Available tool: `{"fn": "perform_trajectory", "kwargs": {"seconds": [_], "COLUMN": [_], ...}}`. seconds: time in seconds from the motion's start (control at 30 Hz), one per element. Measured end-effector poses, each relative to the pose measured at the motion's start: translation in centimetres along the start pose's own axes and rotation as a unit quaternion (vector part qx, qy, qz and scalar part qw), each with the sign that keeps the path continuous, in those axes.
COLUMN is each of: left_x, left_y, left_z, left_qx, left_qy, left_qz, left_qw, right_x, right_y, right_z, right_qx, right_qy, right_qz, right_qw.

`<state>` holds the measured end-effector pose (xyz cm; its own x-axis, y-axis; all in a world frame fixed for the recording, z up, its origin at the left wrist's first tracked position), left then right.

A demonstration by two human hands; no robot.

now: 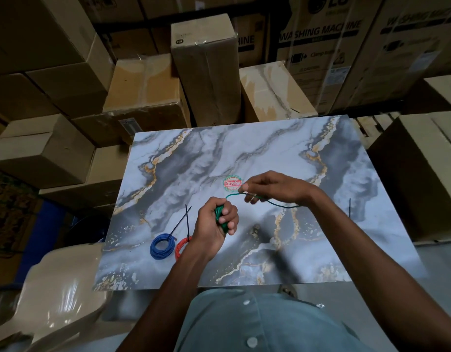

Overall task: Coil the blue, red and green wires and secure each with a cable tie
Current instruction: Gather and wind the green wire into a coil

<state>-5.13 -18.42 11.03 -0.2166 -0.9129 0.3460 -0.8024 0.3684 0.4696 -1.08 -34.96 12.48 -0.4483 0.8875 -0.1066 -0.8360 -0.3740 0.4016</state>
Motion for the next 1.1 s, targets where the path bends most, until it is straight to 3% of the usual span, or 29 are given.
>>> {"fn": "perform_trajectory", "kwargs": {"seconds": [0.17,0.3,0.4,0.57,0.7,0.87,0.97,1.1], "left_x": [0.3,1.7,2.7,1.3,-0.4,-0.8,-0.5,-1.0], "left_y": [0.4,1.2,1.4,0.2,-0.9,-1.6,-1.7,-2.1], "left_z": [0.0,0.1,-0.4,-1.8,-2.0,-1.9,-1.8,-1.6], "left_qx": [-0.004,0.003,0.010,0.072,0.103,0.121,0.123,0.136], "left_qy": [-0.028,-0.056,-0.015,0.170,0.178,0.176,0.189,0.150], "left_qz": [0.020,0.077,0.103,0.025,-0.015,-0.025,-0.021,-0.043], "left_qw": [0.999,0.996,0.995,0.982,0.979,0.977,0.974,0.978], "right_x": [0.4,0.1,0.9,3.7,5.2,4.7,4.6,5.4], "right_y": [0.4,0.3,-0.2,-0.3,-0.4,0.1,0.4,0.9], "right_z": [0.5,0.3,-0.6,-3.4,-4.2,-3.7,-2.6,-1.0], "right_qx": [-0.045,-0.083,-0.098,-0.056,0.015,0.029,0.022,0.008], "right_qy": [-0.063,-0.074,-0.100,-0.180,-0.248,-0.154,-0.012,0.172], "right_qz": [0.003,-0.045,-0.072,-0.044,0.037,0.062,0.041,0.031], "right_qw": [0.997,0.993,0.987,0.981,0.968,0.986,0.999,0.985]}}
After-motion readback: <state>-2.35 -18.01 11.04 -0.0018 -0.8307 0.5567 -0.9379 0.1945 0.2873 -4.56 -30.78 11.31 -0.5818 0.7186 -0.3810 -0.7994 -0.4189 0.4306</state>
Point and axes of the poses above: each hand's wrist, its own y-axis away from the middle knuckle, its own x-axis out of the palm, z = x × y, the point moved 6 cm from there along -y, towards the middle knuckle, and after that the axes turned 10 degrees about -y, right-handed, at the moved point
